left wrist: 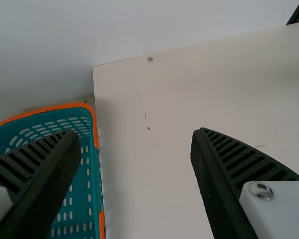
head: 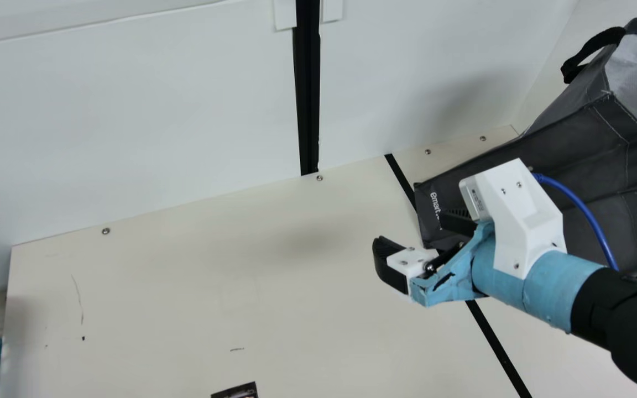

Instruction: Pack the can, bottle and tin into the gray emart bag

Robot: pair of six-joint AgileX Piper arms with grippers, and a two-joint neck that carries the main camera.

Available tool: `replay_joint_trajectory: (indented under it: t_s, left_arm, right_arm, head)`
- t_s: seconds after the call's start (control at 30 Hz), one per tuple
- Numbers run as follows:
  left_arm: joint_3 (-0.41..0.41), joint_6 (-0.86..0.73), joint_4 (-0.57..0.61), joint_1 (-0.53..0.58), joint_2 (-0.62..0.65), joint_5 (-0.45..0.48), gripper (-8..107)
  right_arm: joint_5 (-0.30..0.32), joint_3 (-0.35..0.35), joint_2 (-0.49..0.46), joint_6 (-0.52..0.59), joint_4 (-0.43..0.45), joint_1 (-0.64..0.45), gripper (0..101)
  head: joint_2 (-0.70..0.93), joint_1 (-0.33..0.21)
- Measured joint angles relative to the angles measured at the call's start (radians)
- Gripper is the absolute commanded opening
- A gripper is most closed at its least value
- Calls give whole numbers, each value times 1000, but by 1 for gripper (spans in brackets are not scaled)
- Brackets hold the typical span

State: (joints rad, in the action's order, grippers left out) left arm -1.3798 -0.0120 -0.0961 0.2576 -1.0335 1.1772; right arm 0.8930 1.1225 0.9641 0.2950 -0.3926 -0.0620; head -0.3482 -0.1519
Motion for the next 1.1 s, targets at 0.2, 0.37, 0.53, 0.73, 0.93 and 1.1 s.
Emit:
replay_joint_trajectory:
  t_s: [0.2, 0.37, 0.53, 0.73, 0.93, 1.1]
  left_arm:
    - [0, 0, 0, 0, 0, 0, 90]
    - [0, 0, 0, 0, 0, 0, 90]
    - [0, 0, 0, 0, 0, 0, 90]
    - [0, 0, 0, 0, 0, 0, 90]
    - [0, 0, 0, 0, 0, 0, 90]
    - [0, 0, 0, 0, 0, 0, 90]
  right_arm:
    - [0, 0, 0, 0, 0, 0, 91]
    - [0, 0, 0, 0, 0, 0, 91]
    - [0, 0, 0, 0, 0, 0, 91]
    - [0, 0, 0, 0, 0, 0, 91]
    - [0, 0, 0, 0, 0, 0, 91]
    - [0, 0, 0, 0, 0, 0, 91]
  head:
    - [0, 0]
    - [0, 0]
    - [0, 0]
    - [0, 0]
    - [0, 0]
    - [2, 0]
